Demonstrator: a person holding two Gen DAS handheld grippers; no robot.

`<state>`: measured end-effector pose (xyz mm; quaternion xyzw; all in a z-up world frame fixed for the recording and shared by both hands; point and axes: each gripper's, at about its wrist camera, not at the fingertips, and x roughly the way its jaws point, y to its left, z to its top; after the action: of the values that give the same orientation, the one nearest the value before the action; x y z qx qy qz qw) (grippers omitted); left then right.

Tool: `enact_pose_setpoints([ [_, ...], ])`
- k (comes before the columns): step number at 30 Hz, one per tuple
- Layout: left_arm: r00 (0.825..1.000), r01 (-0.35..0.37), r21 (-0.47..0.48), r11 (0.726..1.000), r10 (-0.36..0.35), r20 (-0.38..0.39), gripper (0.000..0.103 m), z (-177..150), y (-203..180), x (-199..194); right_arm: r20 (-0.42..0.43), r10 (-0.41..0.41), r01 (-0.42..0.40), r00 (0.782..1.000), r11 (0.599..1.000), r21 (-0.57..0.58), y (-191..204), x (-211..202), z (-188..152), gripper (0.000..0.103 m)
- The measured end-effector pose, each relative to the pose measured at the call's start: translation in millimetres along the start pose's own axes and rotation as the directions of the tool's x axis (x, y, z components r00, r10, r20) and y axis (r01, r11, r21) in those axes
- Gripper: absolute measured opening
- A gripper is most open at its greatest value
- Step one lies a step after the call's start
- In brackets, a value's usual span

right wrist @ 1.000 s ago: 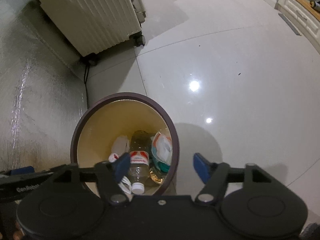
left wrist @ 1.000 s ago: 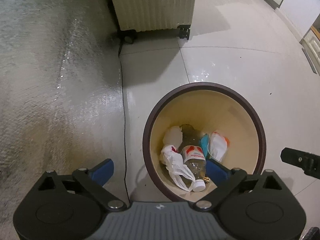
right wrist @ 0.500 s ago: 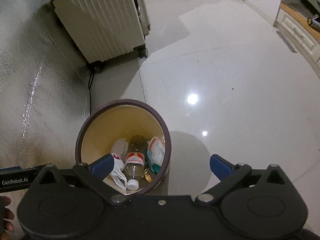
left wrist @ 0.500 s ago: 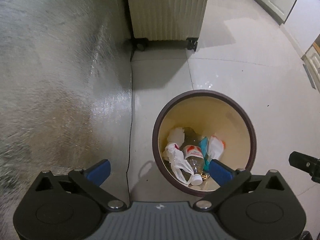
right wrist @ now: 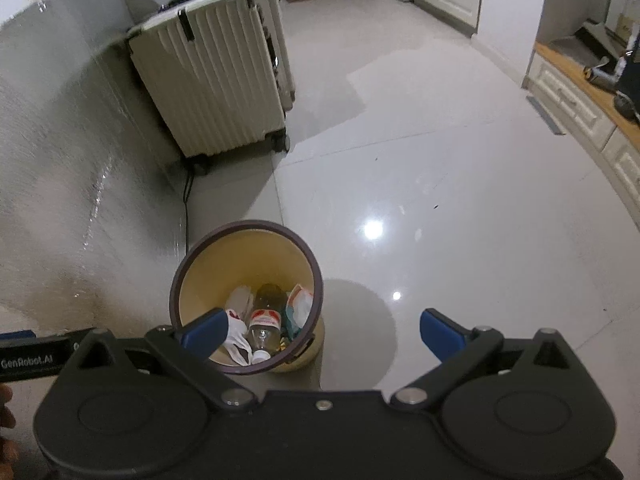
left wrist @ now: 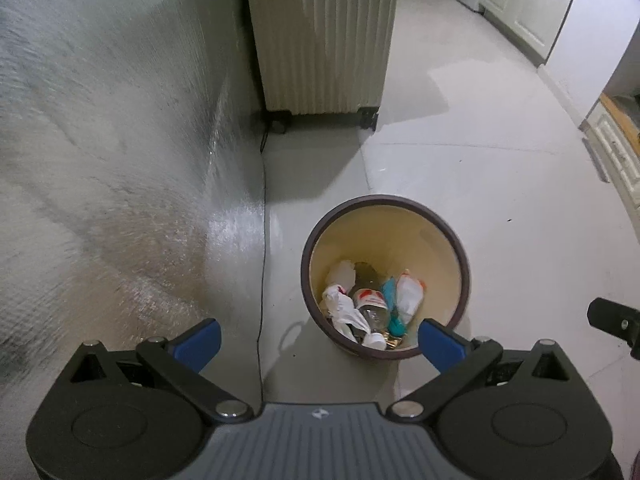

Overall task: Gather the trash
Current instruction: 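Move both open tools back over the table toward the foil and cardboard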

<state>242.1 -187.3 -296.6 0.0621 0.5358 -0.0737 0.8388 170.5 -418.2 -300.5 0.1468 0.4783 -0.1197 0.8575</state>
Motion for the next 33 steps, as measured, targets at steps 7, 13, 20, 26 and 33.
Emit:
enact_pose_setpoints([
  [7, 0.998, 0.012, -0.005, 1.000, -0.012, 0.064, 0.103, -10.6, 2.1, -57.0, 0.070, -0.016, 0.018, 0.997, 1.000, -0.023, -3.5, -60.0, -5.1, 0.103],
  [13, 0.991, 0.036, 0.005, 0.999, -0.037, 0.132, 0.103, -15.9, 1.0, -106.0, 0.104, -0.029, 0.031, 0.994, 0.999, -0.019, -12.3, -99.2, -11.5, 0.103],
  [20, 0.974, 0.051, 0.025, 0.998, -0.055, 0.219, 0.103, -20.2, 4.3, -162.0, 0.174, -0.029, 0.030, 0.984, 1.000, -0.001, -17.1, -152.8, -13.2, 0.103],
  [26, 0.951, 0.060, 0.052, 0.997, -0.073, 0.302, 0.103, -20.8, 10.0, -207.7, 0.262, -0.019, 0.022, 0.965, 1.000, -0.009, -9.3, -196.6, -9.5, 0.103],
  [33, 0.909, 0.080, 0.063, 0.995, -0.099, 0.405, 0.103, -17.1, 19.3, -261.2, 0.378, 0.031, -0.023, 0.925, 0.999, -0.025, 4.9, -249.5, -2.1, 0.103],
])
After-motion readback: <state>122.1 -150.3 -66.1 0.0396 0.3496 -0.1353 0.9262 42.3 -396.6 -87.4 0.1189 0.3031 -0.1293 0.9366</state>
